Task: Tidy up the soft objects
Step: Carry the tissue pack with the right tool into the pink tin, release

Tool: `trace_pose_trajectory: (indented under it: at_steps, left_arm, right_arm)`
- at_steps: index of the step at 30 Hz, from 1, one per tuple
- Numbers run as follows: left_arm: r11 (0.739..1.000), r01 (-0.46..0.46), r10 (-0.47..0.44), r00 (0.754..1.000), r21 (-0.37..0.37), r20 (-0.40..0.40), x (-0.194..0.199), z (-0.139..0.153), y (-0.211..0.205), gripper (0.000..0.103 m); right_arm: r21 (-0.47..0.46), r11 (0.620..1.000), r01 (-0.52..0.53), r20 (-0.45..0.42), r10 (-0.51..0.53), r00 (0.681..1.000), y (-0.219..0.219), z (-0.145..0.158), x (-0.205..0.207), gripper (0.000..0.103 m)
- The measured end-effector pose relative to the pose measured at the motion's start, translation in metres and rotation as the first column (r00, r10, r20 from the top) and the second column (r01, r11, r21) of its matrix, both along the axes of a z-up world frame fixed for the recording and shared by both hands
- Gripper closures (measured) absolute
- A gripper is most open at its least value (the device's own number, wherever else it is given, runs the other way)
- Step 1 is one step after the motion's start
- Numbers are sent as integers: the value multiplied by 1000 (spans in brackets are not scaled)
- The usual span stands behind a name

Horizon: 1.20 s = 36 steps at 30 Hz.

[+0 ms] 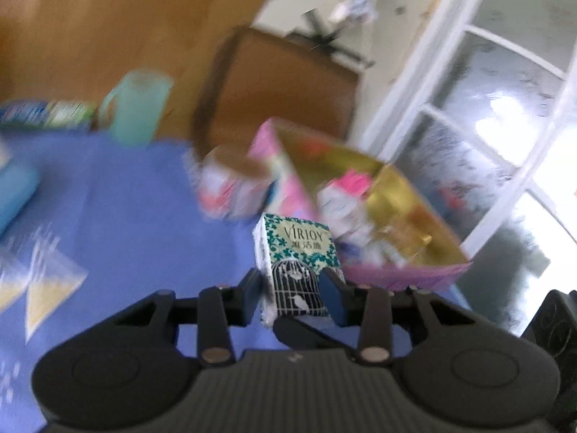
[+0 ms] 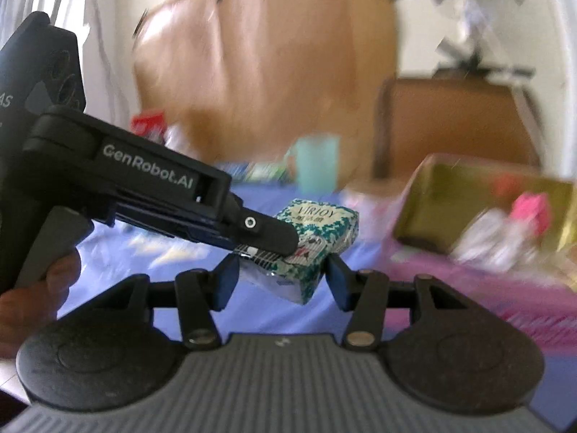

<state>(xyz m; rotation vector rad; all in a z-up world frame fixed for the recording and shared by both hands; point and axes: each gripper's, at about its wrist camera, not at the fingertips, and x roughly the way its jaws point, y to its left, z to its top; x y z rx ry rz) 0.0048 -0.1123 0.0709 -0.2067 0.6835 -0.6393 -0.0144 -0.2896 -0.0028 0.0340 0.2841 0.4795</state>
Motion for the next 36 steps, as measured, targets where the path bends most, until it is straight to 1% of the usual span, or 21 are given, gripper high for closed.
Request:
trace_pose_trajectory:
  at_steps: [3,7,9,10,12,13,14,16,18,19,21,23,25,28,30,31,32,33,34,35,36]
  left_arm:
    - [999,41,-42,997,13,57,10,15,-34,68]
    - [998,65,-66,993,17,95,32,20,-78,65]
    - [999,38,-41,992,28,115,47,16,-98,59]
    - [999,15,-20,993,42,116,54,12,-106,59]
    - [998,-24,19,996,60,83,63,7,-112,59]
    - [998,-25,22,998,51,66,64,6,-109,59]
    - [999,-16,14,998,37,61,61,4,-104,59]
    - [999,-4,1,996,38,90,51,4,-90,58]
    - [999,-19,12,991,51,133,38,4,-72,57]
    - [999,-25,18,990,48,140,34,4,-62,57]
    - [998,-61,56,988,35,146,23,-2,-31,57]
    - [989,-145,139,979,36,147,13,-11,7,57]
    - [969,-244,237,962,34,139,9,-19,42,57]
    - [909,-416,414,906,7,85,1,-34,108,57]
    - [855,-518,518,853,-19,56,-8,-41,150,57]
    - [821,-570,571,820,-37,45,-16,-44,172,57]
    - [797,-602,604,796,-52,39,-22,-46,187,57]
    - [774,-631,633,773,-64,37,-30,-48,201,57]
    - [759,-648,651,758,-69,38,-35,-49,210,57]
    - [744,-664,667,744,-74,40,-41,-51,219,57]
    - [737,-672,676,736,-77,41,-45,-52,225,57]
  right_arm:
    - [16,997,75,57,-76,996,-22,9,3,48]
    - [14,983,183,75,-184,980,-51,15,23,46]
    - [-10,970,244,73,-243,967,-57,16,46,43]
    - [-41,956,292,76,-288,955,-57,15,58,38]
    - [-91,919,383,87,-376,923,-59,11,73,36]
    - [-88,915,394,68,-389,919,-61,9,78,36]
    - [-57,923,381,51,-379,924,-68,7,75,36]
    - [-6,934,357,44,-357,933,-73,2,66,37]
    - [-12,932,363,61,-362,930,-70,-2,56,38]
    - [3,934,358,67,-358,931,-69,-2,51,43]
    - [40,942,332,58,-334,941,-65,-1,45,50]
    - [69,961,267,39,-270,962,-51,4,45,52]
    - [68,984,167,21,-169,985,-30,9,47,52]
    - [68,998,-13,-36,16,999,15,16,58,52]
    - [106,990,-89,-107,101,989,46,18,72,51]
    - [125,984,-125,-142,142,980,64,18,79,50]
    - [145,977,-159,-171,183,968,85,19,87,49]
    - [153,971,-181,-193,209,959,106,19,94,42]
    - [155,969,-194,-211,224,952,128,19,100,36]
    - [157,968,-198,-227,230,946,147,18,107,35]
    - [158,967,-201,-246,236,940,166,17,111,34]
